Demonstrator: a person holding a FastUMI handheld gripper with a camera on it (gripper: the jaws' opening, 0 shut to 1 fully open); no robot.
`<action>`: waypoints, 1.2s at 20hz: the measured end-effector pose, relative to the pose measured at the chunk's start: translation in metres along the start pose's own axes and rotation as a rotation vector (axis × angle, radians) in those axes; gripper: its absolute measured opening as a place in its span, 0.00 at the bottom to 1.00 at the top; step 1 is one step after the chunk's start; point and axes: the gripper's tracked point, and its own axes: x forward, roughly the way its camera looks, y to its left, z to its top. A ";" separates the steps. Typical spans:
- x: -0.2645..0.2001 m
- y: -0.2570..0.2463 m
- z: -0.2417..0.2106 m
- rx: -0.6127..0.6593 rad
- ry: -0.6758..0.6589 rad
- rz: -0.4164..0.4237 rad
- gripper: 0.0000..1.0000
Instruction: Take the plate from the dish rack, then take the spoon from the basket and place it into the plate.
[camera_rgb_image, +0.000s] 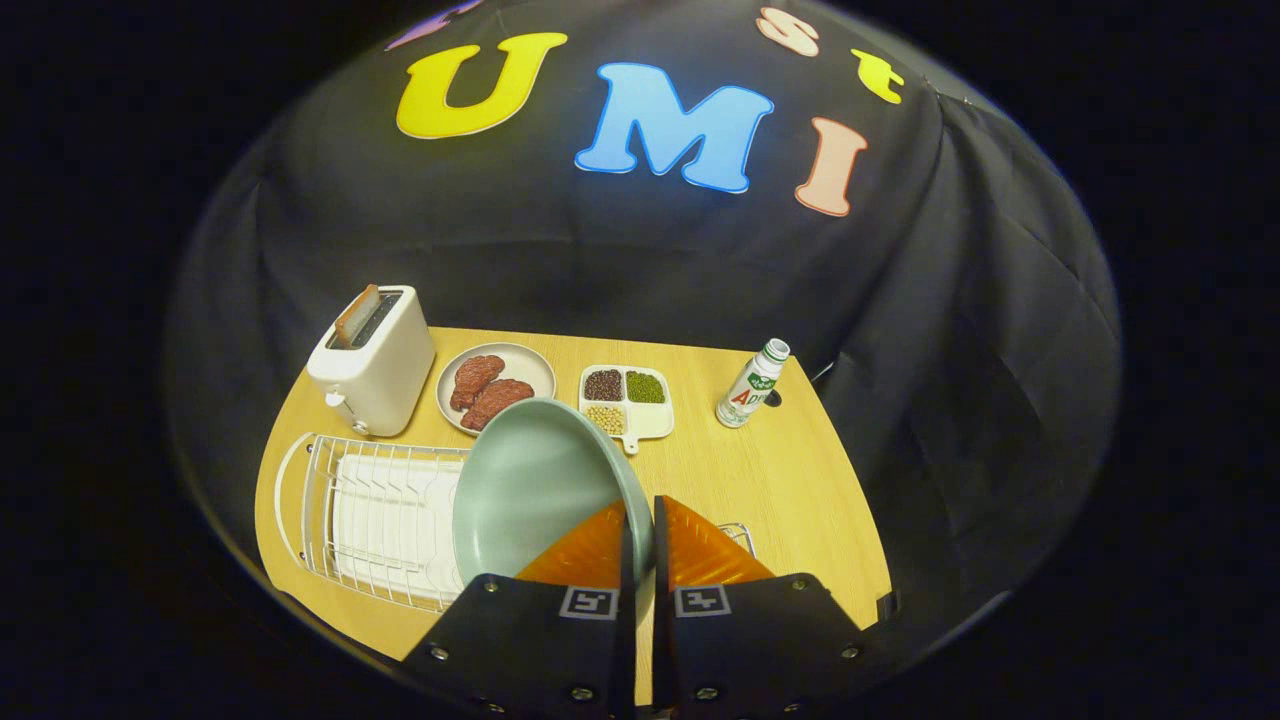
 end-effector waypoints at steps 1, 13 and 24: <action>-0.003 -0.007 -0.006 0.013 0.007 0.011 0.06; -0.025 -0.061 -0.088 0.109 0.072 0.280 0.07; -0.006 -0.071 -0.194 0.160 0.204 0.464 0.06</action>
